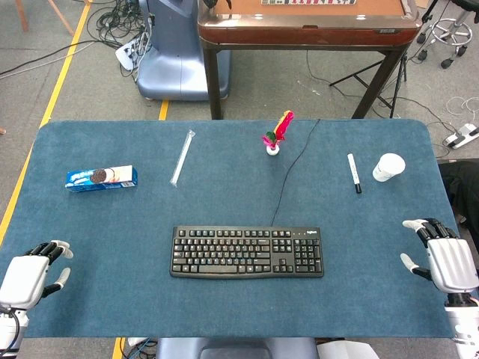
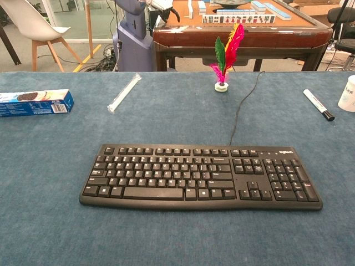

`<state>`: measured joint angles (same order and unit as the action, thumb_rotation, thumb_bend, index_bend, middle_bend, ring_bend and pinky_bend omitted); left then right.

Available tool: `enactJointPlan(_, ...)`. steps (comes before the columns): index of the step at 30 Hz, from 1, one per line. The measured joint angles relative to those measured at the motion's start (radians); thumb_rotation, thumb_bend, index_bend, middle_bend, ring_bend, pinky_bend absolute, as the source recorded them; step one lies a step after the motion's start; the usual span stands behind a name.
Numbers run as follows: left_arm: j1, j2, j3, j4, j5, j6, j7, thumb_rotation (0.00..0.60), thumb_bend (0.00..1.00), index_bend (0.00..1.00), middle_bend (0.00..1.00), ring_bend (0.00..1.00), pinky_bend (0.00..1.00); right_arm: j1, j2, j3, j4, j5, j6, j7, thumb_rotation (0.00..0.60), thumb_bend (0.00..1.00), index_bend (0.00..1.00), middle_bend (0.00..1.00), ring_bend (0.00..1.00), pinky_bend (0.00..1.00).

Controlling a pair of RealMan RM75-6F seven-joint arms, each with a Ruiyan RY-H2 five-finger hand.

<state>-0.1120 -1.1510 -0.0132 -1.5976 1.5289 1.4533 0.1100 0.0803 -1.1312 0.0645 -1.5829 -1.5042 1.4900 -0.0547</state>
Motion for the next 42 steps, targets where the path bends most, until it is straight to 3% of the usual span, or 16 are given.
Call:
enactJointPlan(4,-0.006,-0.007,0.002,0.012,0.007,-0.008,-0.009,0.600,0.33,0.47,0.37,0.34,0.48,-0.005,0.003,-0.001,-0.007,0.002,0.004,-0.003,0.600,0.22,0.31,0.33,0.23,0.42)
enactJointPlan(10,-0.008,-0.010,0.002,0.018,0.002,-0.012,-0.018,0.600,0.33,0.47,0.37,0.34,0.48,0.006,0.003,0.000,-0.008,0.009,-0.023,-0.003,0.600,0.22,0.31,0.40,0.36,0.69)
enactJointPlan(15,-0.006,-0.008,-0.001,0.016,-0.009,-0.011,-0.019,0.600,0.33,0.47,0.38,0.34,0.48,0.021,-0.002,-0.006,-0.017,-0.004,-0.044,-0.033,0.600,0.24,0.31,0.54,0.53,0.84)
enactJointPlan(20,-0.004,-0.006,0.002,0.010,-0.006,-0.010,-0.019,0.600,0.33,0.47,0.38,0.34,0.48,0.049,-0.008,-0.010,-0.032,-0.016,-0.085,-0.088,0.600,0.37,0.31,0.73,0.70,0.96)
enactJointPlan(30,0.008,0.006,-0.004,-0.006,-0.009,0.020,0.005,0.600,0.33,0.47,0.39,0.35,0.48,0.194,-0.048,0.017,-0.124,0.060,-0.309,-0.355,0.600,0.40,0.31,0.96,0.94,1.00)
enactJointPlan(39,0.015,0.018,-0.012,-0.025,-0.027,0.029,0.026,0.600,0.33,0.47,0.39,0.35,0.49,0.289,-0.145,0.018,-0.117,0.149,-0.427,-0.497,0.600,0.46,0.31,1.00,0.98,1.00)
enactJointPlan(42,0.017,0.020,-0.014,-0.028,-0.036,0.027,0.034,0.600,0.33,0.47,0.39,0.35,0.49,0.308,-0.164,0.011,-0.113,0.161,-0.450,-0.513,0.600,0.53,0.31,1.00,0.98,1.00)
